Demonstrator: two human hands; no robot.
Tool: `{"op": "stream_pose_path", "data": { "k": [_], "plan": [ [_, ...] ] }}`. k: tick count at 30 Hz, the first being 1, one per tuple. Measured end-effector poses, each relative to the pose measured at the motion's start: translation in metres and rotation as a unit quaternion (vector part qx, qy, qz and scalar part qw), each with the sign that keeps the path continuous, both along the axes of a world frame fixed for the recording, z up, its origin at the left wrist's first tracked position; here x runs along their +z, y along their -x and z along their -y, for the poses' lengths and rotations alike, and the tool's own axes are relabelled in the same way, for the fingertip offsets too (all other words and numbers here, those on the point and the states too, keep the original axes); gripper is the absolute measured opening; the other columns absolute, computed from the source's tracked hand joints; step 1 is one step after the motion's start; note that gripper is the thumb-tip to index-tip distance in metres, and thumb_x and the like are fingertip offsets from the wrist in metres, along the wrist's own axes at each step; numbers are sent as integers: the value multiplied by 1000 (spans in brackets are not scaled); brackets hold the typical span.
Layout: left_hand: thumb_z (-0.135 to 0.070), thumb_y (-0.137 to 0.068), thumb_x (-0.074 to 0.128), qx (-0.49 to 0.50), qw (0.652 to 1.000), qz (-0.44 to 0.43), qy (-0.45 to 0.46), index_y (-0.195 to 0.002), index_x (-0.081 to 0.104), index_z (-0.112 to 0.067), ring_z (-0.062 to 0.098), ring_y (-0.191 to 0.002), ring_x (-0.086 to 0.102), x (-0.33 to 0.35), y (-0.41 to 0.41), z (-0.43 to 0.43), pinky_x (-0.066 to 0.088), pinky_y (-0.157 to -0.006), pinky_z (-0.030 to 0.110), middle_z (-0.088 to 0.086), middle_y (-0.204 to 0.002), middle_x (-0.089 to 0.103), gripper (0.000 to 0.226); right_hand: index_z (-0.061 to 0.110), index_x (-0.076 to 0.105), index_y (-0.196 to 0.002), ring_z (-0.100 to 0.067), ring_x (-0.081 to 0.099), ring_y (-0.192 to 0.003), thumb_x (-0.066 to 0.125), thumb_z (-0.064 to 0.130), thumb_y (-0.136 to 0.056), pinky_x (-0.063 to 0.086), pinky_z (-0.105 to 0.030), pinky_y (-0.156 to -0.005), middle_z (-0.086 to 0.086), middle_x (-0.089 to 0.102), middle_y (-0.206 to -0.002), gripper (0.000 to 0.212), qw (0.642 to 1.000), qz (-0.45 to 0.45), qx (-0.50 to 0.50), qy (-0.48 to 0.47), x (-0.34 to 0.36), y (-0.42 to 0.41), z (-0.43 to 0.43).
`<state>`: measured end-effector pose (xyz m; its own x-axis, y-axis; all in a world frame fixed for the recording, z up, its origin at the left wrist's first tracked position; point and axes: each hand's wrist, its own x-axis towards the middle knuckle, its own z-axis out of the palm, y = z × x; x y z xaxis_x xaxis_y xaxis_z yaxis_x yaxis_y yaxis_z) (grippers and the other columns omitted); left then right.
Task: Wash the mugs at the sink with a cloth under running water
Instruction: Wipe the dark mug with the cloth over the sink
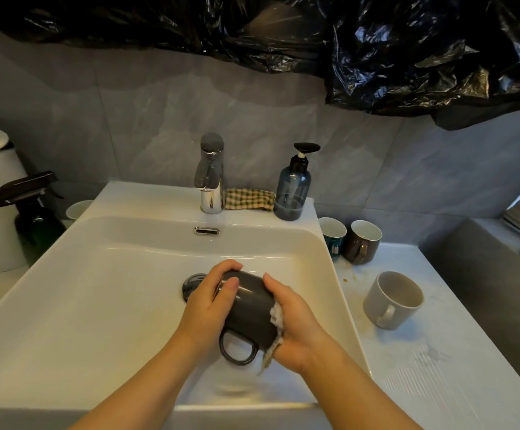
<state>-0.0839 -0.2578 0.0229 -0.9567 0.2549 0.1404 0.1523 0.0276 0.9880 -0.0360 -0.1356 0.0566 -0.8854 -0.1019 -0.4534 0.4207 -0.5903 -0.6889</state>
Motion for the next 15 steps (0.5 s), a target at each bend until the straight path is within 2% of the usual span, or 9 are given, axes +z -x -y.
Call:
{"op": "stream_pose_path", "data": {
  "k": [2, 4, 6, 7, 8, 10, 12, 14, 15],
  "plan": [
    [-45, -81, 51, -21, 1000, -17, -3, -105, 55, -36, 3, -82, 63, -2, -1, 3, 51, -66, 16, -3, -99, 62, 26, 6, 61, -112, -32, 68, -86, 57, 25, -89, 56, -42, -80, -22, 69, -98, 30, 1000, -2, -8, 9, 6, 3, -4],
    [-43, -89, 50, -62, 987, 113, -94, -111, 56, -35, 9, -87, 66, 3, 0, 4, 56, -69, 26, 4, -105, 64, 24, 11, 61, -107, -25, 69, -85, 57, 20, -90, 57, -37, -76, -16, 71, -92, 19, 996, -47, 8, -80, 8, 1, -6],
    [-53, -86, 42, -109, 935, 286, -179, -110, 62, -36, 27, -97, 66, 5, 1, 3, 56, -73, 50, 10, -106, 70, 36, 15, 61, -107, -6, 68, -78, 54, 18, -93, 54, -20, -68, -3, 70, -87, 16, 966, -102, 49, -234, 8, -2, -7],
    [-57, -87, 39, -116, 916, 335, -185, -107, 65, -33, 34, -98, 65, 6, 1, 4, 54, -74, 57, 12, -104, 71, 40, 16, 60, -110, -1, 66, -77, 54, 17, -94, 51, -15, -67, 1, 68, -87, 17, 947, -120, 74, -289, 7, -3, -7],
    [-56, -89, 40, -109, 913, 351, -176, -103, 67, -28, 38, -96, 65, 5, 2, 2, 53, -72, 59, 14, -99, 72, 42, 18, 58, -112, 0, 65, -79, 54, 17, -94, 51, -14, -69, 3, 68, -90, 19, 938, -126, 96, -308, 3, -4, -7],
    [-48, -89, 48, -75, 940, 303, -135, -95, 66, -19, 32, -86, 67, 5, 1, 0, 56, -67, 51, 16, -92, 71, 35, 22, 57, -110, -2, 66, -76, 53, 22, -94, 54, -21, -71, 6, 69, -83, 17, 949, -110, 99, -280, 1, -7, -5],
    [-47, -76, 56, -46, 981, 153, -112, -96, 61, -20, 14, -77, 67, 3, 0, 0, 55, -63, 31, 13, -92, 66, 33, 18, 59, -110, -9, 66, -75, 54, 34, -92, 56, -29, -73, -2, 69, -78, 25, 979, -54, 61, -184, 0, -5, -6],
    [-52, -64, 52, -54, 998, 7, -37, -104, 54, -29, 4, -77, 63, -1, -1, 6, 50, -64, 15, 2, -94, 62, 46, 13, 61, -114, -26, 67, -91, 57, 43, -88, 56, -39, -80, -15, 71, -96, 39, 998, 23, 8, -60, 0, -1, -10],
    [-54, -63, 50, -52, 998, -30, -1, -107, 51, -34, 3, -81, 62, -2, -1, 4, 49, -66, 14, -2, -96, 60, 48, 14, 61, -115, -31, 66, -96, 58, 45, -86, 55, -42, -84, -18, 70, -102, 42, 998, 40, -4, -43, 1, 2, -12]
  ]
}}
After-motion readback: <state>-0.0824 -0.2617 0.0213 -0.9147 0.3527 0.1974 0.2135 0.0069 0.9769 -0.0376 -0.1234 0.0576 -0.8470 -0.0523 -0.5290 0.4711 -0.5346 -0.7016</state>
